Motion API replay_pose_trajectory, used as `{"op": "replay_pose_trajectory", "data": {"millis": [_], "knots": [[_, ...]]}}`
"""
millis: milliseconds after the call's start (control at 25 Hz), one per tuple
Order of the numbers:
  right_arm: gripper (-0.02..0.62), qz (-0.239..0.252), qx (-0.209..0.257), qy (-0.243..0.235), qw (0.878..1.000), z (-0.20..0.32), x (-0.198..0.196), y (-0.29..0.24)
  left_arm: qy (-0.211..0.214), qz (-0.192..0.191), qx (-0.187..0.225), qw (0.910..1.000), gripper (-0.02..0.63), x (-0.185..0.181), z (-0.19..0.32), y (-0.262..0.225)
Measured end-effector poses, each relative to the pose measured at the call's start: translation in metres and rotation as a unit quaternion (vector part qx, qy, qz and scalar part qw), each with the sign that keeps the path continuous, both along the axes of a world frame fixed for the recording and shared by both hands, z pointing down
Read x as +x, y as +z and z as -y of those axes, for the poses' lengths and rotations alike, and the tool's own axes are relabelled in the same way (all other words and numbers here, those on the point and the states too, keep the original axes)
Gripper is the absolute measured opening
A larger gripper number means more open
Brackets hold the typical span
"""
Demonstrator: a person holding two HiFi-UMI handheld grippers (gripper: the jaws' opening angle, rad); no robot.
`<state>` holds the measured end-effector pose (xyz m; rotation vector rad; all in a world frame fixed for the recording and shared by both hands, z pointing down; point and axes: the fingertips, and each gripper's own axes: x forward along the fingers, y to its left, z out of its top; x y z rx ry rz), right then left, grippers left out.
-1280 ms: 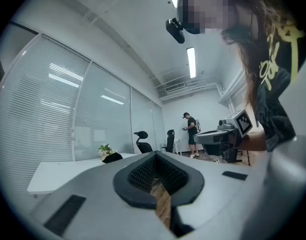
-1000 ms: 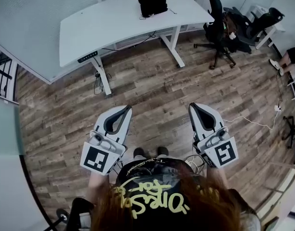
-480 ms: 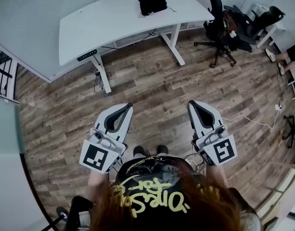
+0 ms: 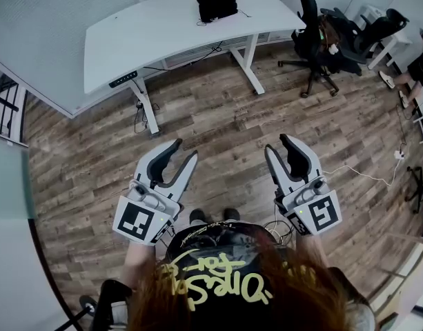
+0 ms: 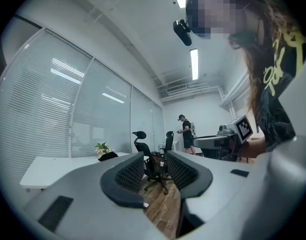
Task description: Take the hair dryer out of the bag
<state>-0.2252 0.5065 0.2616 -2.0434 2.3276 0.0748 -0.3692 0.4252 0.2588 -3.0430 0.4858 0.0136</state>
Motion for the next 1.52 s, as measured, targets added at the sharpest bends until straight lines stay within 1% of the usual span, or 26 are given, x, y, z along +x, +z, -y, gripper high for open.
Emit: {"op": "replay_pose_trajectory", "data": {"millis": [80,200,320,400,520,640,920,1080,1200,1400,1520], "knots": [[0.148,0.008,0.008,-0.001,1.000,-0.003,0.004,-0.003,-0.002,-0.003,-0.001,1.0000,0.170,0.002,0.000,-0.002],[0.218,0.002,0.026,0.002,1.000,-0.003,0.012,-0.011,-0.009,-0.005,-0.003,0.9999,0.248,0.008,0.002,-0.005],[0.235,-0.010,0.043,0.008,0.999,-0.003,0.022,-0.018,-0.009,-0.003,-0.006,0.9999,0.329,0.016,0.001,-0.007],[0.241,-0.010,0.044,0.009,0.999,-0.006,0.027,-0.018,-0.010,0.000,-0.002,0.9999,0.357,0.020,-0.004,-0.006],[0.241,-0.020,0.031,0.012,0.999,-0.010,0.034,-0.011,-0.014,0.001,-0.001,0.9999,0.368,0.027,-0.009,-0.003],[0.241,-0.017,0.023,0.011,1.000,-0.012,0.042,-0.007,-0.019,-0.002,-0.005,0.9998,0.370,0.034,-0.012,-0.001],[0.241,-0.009,0.012,0.006,1.000,-0.021,0.057,0.000,-0.046,-0.013,-0.006,0.9989,0.372,0.046,-0.017,-0.001],[0.241,-0.009,0.014,0.002,1.000,-0.028,0.062,0.003,-0.045,-0.007,-0.004,0.9990,0.373,0.053,-0.026,0.002],[0.241,-0.011,0.031,-0.007,0.999,-0.033,0.063,-0.002,-0.042,-0.006,-0.003,0.9991,0.373,0.058,-0.033,0.001],[0.241,0.005,0.016,-0.008,1.000,-0.039,0.072,0.010,-0.038,0.003,0.003,0.9993,0.373,0.066,-0.043,0.001],[0.241,0.014,0.016,-0.014,1.000,-0.033,0.071,0.015,-0.037,0.010,-0.003,0.9993,0.373,0.064,-0.039,0.007]]}}
